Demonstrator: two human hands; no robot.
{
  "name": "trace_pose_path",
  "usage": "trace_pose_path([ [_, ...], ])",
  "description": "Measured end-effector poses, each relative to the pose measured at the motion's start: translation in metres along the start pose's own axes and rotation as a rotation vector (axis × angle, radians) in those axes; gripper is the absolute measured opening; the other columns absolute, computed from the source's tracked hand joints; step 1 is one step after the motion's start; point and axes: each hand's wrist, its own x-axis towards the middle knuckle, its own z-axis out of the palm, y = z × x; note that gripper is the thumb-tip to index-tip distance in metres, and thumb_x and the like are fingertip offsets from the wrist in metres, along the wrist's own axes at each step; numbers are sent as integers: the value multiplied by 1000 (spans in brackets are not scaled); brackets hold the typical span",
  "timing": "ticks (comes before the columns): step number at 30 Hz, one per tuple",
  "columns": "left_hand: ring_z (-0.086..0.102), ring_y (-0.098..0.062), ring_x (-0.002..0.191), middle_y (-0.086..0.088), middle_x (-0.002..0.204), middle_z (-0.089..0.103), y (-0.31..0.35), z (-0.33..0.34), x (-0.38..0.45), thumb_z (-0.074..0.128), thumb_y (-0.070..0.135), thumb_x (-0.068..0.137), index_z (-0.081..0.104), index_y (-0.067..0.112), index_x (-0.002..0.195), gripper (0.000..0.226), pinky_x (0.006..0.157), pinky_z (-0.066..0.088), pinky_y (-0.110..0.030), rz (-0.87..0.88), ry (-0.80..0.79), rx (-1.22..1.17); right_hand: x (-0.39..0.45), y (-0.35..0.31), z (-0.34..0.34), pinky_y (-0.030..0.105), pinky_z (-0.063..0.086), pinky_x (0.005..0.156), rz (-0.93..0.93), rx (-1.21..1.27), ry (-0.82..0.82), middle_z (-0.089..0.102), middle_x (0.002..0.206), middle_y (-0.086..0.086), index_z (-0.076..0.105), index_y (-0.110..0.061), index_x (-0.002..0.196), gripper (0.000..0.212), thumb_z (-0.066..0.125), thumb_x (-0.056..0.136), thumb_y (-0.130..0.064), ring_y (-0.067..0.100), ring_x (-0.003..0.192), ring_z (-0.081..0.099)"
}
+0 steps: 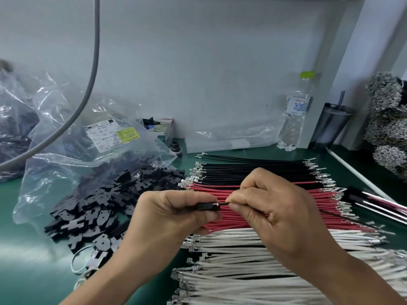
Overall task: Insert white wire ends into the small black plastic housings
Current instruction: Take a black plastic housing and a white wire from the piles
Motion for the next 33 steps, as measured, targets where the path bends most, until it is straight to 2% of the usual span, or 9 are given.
trace_pose_path([
  [4, 74, -22, 66, -2, 78, 80, -3, 2, 1, 85, 19, 63, 84, 37, 83, 26, 60, 61, -27, 118, 48, 194, -1, -2, 5, 17, 43, 60, 17, 9, -60, 54, 87, -17, 74, -25, 93, 23, 55, 97, -37, 0, 73, 51],
  [7, 78, -23, 70, -6, 78, 80, -3, -2, 2, 84, 23, 62, 84, 32, 85, 25, 58, 61, -26, 72, 56, 126, -2, 4, 4, 19, 46, 67, 99, 99, -84, 56, 92, -19, 72, -29, 99, 16, 59, 95, -38, 3, 82, 58],
  [9, 78, -25, 71, -7, 77, 80, -4, -3, 2, 83, 21, 62, 84, 30, 86, 25, 58, 61, -25, 39, 54, 119, -2, 6, 5, 23, 49, 67, 122, 109, -75, 58, 89, -18, 73, -28, 94, 15, 60, 94, -37, 5, 83, 60],
  [15, 75, -13, 63, 0, 74, 79, -6, -6, 2, 84, 16, 67, 83, 38, 83, 28, 61, 59, -21, 80, 39, 225, -1, 1, 11, 18, 43, 66, 41, 44, -32, 54, 86, -16, 71, -20, 89, 22, 56, 98, -33, 3, 75, 53],
  [20, 78, -16, 72, 5, 79, 80, -7, -7, 1, 84, 18, 70, 82, 43, 85, 30, 70, 62, -24, 106, 26, 263, -3, -2, 17, 16, 42, 67, 9, 26, -22, 53, 87, -13, 70, -19, 90, 24, 51, 99, -31, 2, 75, 51],
  [24, 78, -20, 70, -1, 79, 80, -3, -2, 5, 81, 11, 74, 83, 35, 89, 28, 62, 61, -23, 91, 46, 175, 4, 3, 12, 23, 45, 66, -10, -128, 90, 61, 88, -10, 75, -18, 92, 15, 65, 95, -29, 10, 79, 55],
  [27, 78, -25, 71, -5, 82, 80, -3, -4, 13, 79, 6, 77, 82, 25, 95, 26, 58, 62, -28, 89, 149, 125, 7, 5, 8, 30, 45, 67, -62, -246, 196, 62, 91, -2, 75, -14, 92, 9, 71, 93, -22, 18, 82, 52],
  [30, 77, -28, 69, -11, 81, 78, -1, -10, 14, 79, 2, 79, 79, 19, 102, 28, 57, 62, -28, 55, 214, 73, -1, 0, 20, 35, 48, 58, -77, -254, -19, 62, 85, -6, 74, -19, 89, 5, 74, 91, -23, 18, 77, 54],
  [33, 77, -27, 67, -12, 82, 78, -1, -12, 14, 81, 4, 79, 81, 18, 96, 21, 55, 61, -27, 22, 230, 48, -4, -1, 32, 32, 49, 62, 59, -220, -223, 61, 86, -14, 76, -29, 98, 12, 78, 86, -32, 13, 82, 53],
])
